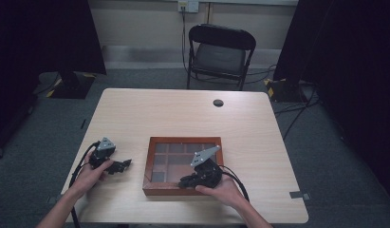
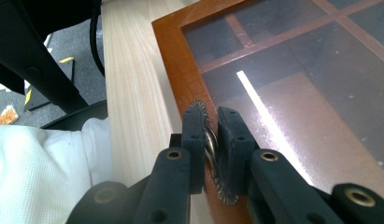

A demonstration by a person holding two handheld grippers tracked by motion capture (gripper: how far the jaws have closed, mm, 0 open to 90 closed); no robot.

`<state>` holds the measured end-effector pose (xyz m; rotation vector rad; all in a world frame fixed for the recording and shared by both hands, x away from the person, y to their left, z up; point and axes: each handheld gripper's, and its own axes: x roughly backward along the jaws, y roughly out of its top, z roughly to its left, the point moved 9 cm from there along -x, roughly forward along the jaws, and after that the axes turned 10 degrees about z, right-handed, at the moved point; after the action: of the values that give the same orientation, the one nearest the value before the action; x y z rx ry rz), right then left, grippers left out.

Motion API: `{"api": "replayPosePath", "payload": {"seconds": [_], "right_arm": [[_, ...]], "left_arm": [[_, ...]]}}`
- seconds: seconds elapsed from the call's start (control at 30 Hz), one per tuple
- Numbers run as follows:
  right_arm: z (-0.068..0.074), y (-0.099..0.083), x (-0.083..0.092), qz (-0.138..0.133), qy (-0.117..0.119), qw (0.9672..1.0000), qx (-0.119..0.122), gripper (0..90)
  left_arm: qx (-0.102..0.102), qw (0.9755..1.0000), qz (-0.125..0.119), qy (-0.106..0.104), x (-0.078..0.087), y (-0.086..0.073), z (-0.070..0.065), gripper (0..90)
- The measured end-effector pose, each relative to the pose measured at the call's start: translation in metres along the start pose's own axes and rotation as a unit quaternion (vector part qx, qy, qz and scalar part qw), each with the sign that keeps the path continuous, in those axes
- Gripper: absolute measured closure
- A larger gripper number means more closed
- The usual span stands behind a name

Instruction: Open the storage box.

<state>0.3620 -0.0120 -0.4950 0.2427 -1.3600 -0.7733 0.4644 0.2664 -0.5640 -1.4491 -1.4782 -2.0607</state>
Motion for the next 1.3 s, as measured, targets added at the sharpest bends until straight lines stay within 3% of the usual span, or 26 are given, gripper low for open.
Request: {"api": "replayPosePath", "payload": {"seconds": [0.5, 1.3], "right_arm": [[0.003, 0.004, -0.002, 0.007, 0.006, 1.0, -0.004, 82.2], [0.005, 0.022, 0.024, -0.03, 0.002, 0.9996, -0.001, 82.0]], "left_arm": [[0.0, 1.0, 0.0, 0.0, 0.0, 0.0, 0.0, 8.1], [-0.002, 1.0, 0.001, -0.003, 0.0, 0.0, 0.0, 7.9]]}}
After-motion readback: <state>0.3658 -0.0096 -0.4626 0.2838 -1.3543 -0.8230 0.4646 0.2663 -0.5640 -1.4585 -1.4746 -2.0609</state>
